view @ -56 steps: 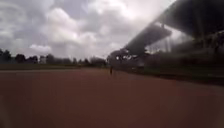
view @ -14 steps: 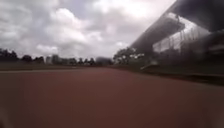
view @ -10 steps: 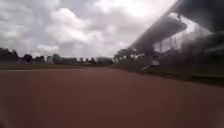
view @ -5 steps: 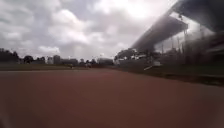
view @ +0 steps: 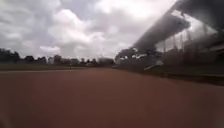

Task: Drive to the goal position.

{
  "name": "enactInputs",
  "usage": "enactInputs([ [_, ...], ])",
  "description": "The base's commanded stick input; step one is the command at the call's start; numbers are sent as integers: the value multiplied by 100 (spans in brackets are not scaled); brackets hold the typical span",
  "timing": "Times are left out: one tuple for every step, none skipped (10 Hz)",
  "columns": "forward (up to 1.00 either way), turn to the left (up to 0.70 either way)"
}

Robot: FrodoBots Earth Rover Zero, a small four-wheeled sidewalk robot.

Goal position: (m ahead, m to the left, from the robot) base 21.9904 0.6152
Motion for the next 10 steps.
enactInputs([
  [70, -12],
  [70, -2],
  [70, 0],
  [70, 0],
  [70, 0],
  [70, 0],
  [70, 0],
  [70, 0],
  [70, 0],
  [70, 0],
])
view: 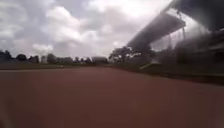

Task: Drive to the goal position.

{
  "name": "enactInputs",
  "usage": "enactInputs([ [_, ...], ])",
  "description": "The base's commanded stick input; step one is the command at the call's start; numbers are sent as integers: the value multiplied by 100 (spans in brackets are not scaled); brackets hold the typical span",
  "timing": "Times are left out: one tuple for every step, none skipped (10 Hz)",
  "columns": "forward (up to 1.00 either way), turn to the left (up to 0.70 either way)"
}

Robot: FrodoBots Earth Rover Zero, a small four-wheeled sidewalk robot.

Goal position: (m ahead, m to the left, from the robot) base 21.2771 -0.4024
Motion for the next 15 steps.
enactInputs([
  [70, 0],
  [70, 0],
  [70, 0],
  [70, 0],
  [70, 0],
  [70, 0],
  [70, 0],
  [70, 0],
  [70, 0],
  [70, 0],
  [70, 0],
  [70, 0],
  [70, 0],
  [70, 0],
  [70, 0],
])
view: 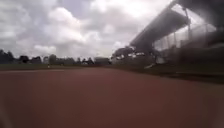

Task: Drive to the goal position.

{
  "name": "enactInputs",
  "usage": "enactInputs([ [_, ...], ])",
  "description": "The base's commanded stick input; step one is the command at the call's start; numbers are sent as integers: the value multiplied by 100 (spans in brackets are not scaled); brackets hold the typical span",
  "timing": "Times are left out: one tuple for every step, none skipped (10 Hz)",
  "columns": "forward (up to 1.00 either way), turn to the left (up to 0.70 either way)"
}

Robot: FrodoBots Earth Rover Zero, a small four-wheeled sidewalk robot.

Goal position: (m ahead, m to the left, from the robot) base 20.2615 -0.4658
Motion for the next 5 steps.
enactInputs([
  [70, 0],
  [70, 0],
  [70, 0],
  [70, 0],
  [70, 0],
])
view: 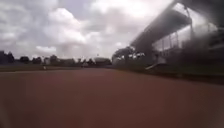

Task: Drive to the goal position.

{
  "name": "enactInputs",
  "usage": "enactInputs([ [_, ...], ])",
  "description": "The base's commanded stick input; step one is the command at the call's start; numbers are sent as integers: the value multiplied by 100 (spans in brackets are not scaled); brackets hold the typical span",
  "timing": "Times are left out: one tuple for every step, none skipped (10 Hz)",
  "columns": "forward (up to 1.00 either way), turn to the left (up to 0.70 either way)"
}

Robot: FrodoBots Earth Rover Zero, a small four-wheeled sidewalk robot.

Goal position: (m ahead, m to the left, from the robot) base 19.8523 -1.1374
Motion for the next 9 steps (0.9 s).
enactInputs([
  [70, 0],
  [70, 0],
  [70, 0],
  [70, 0],
  [70, 0],
  [70, 0],
  [70, 0],
  [70, 0],
  [70, 0],
])
